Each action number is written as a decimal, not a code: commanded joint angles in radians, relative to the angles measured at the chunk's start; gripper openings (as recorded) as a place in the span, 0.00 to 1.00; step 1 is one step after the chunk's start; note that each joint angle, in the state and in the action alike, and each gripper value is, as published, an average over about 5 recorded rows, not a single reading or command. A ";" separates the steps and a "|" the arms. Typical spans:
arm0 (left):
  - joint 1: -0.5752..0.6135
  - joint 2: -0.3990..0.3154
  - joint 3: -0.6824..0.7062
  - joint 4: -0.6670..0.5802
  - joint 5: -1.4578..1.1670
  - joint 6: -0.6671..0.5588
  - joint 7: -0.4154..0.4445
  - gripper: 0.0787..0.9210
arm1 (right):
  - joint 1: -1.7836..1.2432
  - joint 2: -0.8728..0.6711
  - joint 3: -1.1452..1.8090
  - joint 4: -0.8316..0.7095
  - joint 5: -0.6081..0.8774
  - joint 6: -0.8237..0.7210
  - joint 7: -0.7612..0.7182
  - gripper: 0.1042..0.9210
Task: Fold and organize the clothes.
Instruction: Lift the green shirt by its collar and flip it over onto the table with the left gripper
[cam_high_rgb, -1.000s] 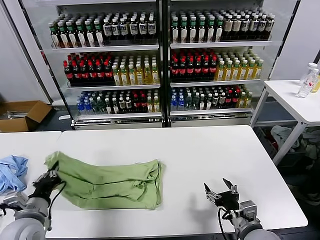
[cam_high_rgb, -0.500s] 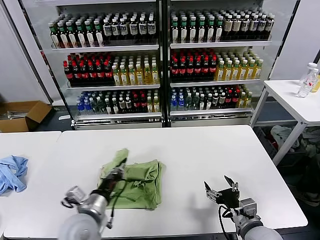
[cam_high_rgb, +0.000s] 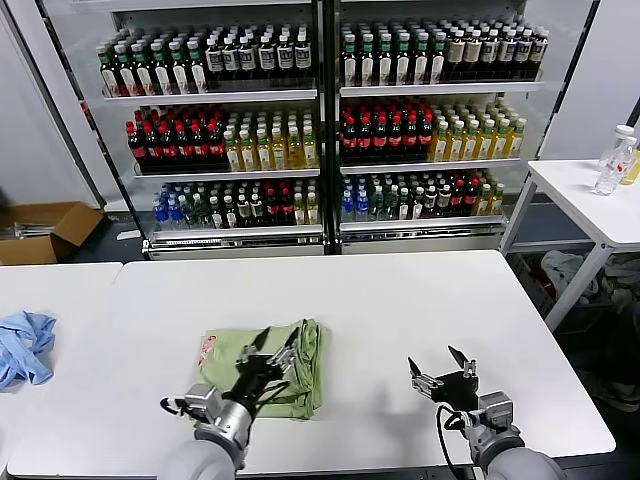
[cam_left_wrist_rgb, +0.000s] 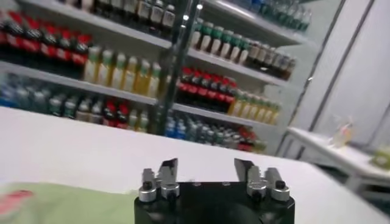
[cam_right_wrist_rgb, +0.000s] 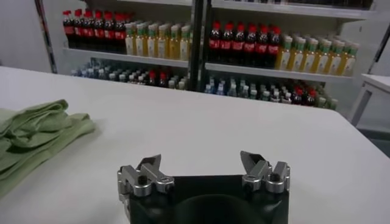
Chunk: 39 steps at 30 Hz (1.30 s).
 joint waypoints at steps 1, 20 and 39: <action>0.047 0.077 -0.256 0.182 0.115 -0.034 -0.137 0.73 | 0.012 0.000 -0.005 -0.004 0.001 0.006 -0.002 0.88; 0.008 0.050 -0.187 0.221 -0.184 0.097 -0.057 0.81 | 0.026 -0.034 -0.004 -0.008 0.061 -0.007 0.001 0.88; 0.030 -0.001 -0.296 0.171 -0.661 0.122 0.005 0.20 | 0.006 -0.037 -0.001 0.033 0.055 0.002 0.003 0.88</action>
